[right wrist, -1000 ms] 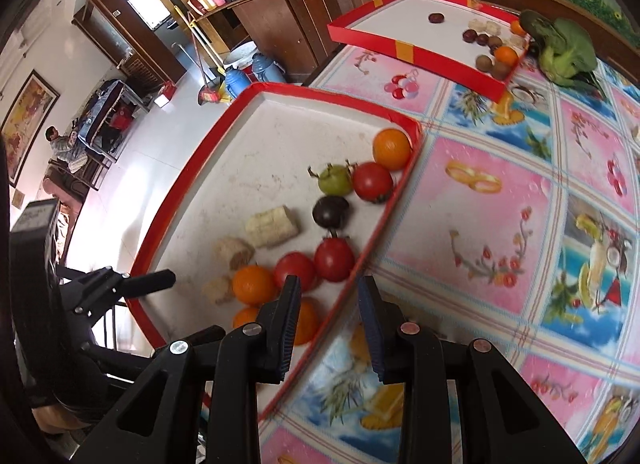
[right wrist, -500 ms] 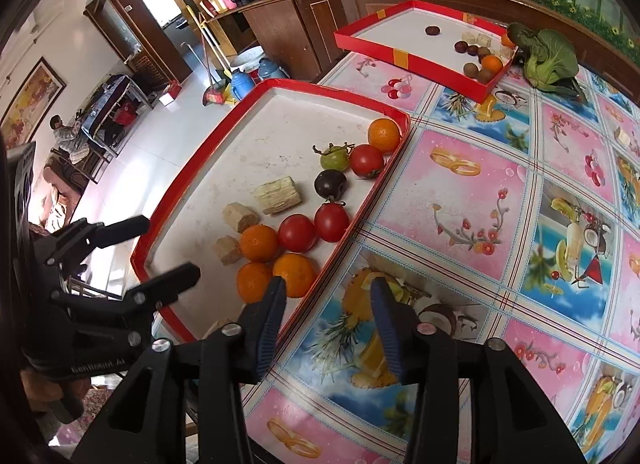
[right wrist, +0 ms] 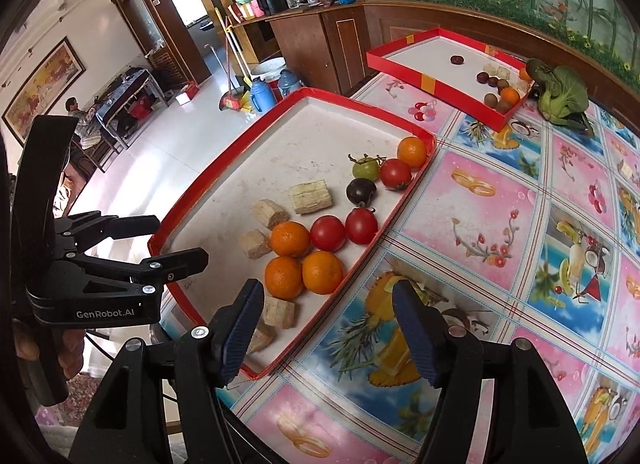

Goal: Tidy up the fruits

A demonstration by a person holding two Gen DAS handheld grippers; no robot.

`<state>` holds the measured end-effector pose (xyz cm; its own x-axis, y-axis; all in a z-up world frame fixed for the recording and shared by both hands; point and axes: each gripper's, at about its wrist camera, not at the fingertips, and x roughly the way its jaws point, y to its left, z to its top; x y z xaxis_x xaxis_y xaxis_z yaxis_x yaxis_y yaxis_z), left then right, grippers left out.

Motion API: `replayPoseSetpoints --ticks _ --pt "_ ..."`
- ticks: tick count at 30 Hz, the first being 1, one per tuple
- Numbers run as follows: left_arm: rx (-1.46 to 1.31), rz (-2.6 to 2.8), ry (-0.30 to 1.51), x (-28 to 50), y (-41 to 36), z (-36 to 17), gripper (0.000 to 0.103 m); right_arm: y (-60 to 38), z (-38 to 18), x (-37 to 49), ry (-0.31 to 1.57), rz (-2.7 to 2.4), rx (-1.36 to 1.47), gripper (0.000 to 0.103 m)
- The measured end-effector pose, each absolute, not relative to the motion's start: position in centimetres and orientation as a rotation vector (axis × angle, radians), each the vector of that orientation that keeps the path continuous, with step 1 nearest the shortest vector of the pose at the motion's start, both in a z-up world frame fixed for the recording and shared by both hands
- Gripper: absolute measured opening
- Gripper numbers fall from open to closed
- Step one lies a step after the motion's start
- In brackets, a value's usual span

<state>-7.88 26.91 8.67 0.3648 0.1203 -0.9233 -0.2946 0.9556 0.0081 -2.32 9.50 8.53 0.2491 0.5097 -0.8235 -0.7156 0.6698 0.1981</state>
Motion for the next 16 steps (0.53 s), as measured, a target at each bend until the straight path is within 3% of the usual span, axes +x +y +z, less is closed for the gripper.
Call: replayPoseSetpoints --ticks 16 --pt "-0.141 0.313 1.155 -7.8 25.8 8.4 0.082 8.0 8.6 -2.9 1.008 0.839 -0.227 0.068"
